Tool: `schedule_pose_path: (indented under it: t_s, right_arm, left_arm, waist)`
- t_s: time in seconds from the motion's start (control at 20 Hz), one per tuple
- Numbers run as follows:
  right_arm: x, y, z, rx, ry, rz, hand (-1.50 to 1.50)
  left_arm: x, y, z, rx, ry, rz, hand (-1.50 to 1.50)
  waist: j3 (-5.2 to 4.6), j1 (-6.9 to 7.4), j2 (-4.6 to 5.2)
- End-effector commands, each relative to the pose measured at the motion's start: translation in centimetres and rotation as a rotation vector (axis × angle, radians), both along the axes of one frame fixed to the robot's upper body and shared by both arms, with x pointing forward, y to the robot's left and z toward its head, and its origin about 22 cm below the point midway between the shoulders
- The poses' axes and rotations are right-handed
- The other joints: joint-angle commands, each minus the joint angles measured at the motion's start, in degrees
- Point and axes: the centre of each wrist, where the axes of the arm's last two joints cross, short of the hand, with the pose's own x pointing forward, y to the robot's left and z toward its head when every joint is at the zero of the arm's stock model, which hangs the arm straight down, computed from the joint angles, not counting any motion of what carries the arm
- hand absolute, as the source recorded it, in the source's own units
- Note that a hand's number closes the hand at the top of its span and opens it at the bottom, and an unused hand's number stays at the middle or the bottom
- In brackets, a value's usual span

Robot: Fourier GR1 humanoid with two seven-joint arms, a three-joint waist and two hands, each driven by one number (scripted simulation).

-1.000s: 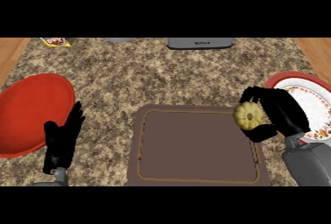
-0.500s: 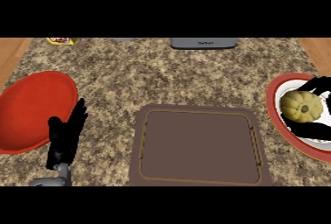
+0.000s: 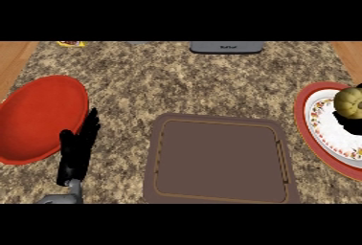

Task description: Pick the squash from the tray and place it in the plate

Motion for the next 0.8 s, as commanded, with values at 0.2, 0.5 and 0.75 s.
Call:
schedule_pose_path:
  t_s: [0.2, 0.5, 0.75]
  right_arm:
    - [3.2, -6.1, -3.1, -0.018, 0.109, -0.069, 1.5]
    - [2.8, -7.8, -6.5, 0.041, 0.308, -0.001, 1.5]
    - [2.5, -9.5, -7.1, 0.049, 0.523, 0.015, 1.5]
  left_arm:
    - [-0.7, 0.1, -1.2, 0.009, 0.011, -0.029, 0.0]
    - [-0.2, 0.5, 0.5, 0.003, -0.012, -0.022, 0.0]
    - [1.5, 1.8, 1.3, 0.007, -0.005, -0.023, 0.0]
  waist:
    - [0.06, 1.23, 0.36]
    - [0.08, 0.99, 0.27]
    - [0.08, 1.12, 0.44]
